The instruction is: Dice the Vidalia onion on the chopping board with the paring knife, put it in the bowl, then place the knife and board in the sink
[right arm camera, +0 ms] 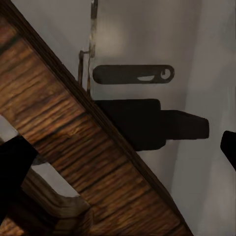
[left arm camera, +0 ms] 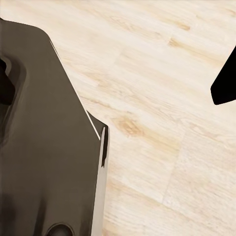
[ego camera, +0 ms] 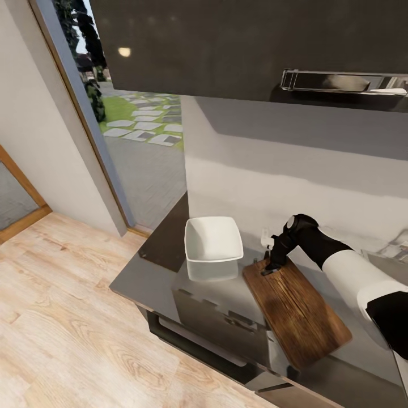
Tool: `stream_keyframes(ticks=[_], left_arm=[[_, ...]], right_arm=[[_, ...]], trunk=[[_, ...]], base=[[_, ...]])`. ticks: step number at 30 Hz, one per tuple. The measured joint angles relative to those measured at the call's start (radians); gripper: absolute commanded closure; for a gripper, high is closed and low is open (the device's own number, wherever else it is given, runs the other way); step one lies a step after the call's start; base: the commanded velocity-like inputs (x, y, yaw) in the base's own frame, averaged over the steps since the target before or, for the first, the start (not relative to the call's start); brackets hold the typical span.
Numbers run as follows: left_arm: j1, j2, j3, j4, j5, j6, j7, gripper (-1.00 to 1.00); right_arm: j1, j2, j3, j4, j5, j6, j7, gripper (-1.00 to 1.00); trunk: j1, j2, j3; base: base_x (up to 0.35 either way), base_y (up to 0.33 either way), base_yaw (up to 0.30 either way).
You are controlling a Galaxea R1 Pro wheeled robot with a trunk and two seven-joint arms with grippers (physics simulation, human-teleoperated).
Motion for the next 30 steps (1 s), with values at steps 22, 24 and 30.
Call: stream_keyframes(ticks=[22,24,30], left_arm=[[0.000,0.000,0.000,0.000,0.000,0.000,0.000,-1.00],[0.000,0.000,0.000,0.000,0.000,0.000,0.000,-1.00],[0.000,0.000,0.000,0.001,0.000,0.000,0.000,-1.00]], right_arm=[[0.003,0.004,-0.002,0.000,-0.005,0.004,-0.002,-1.00],[0.003,0.003,-0.002,0.000,-0.006,0.004,-0.001,-1.00],[0.003,0.004,-0.001,0.001,-0.005,0.007,0.002,1.00]], trunk=[[0.000,0.000,0.002],[0.000,0.000,0.002],[0.000,0.000,0.002]], base=[[0.000,0.000,0.000],[0.000,0.000,0.000],[0.000,0.000,0.000]])
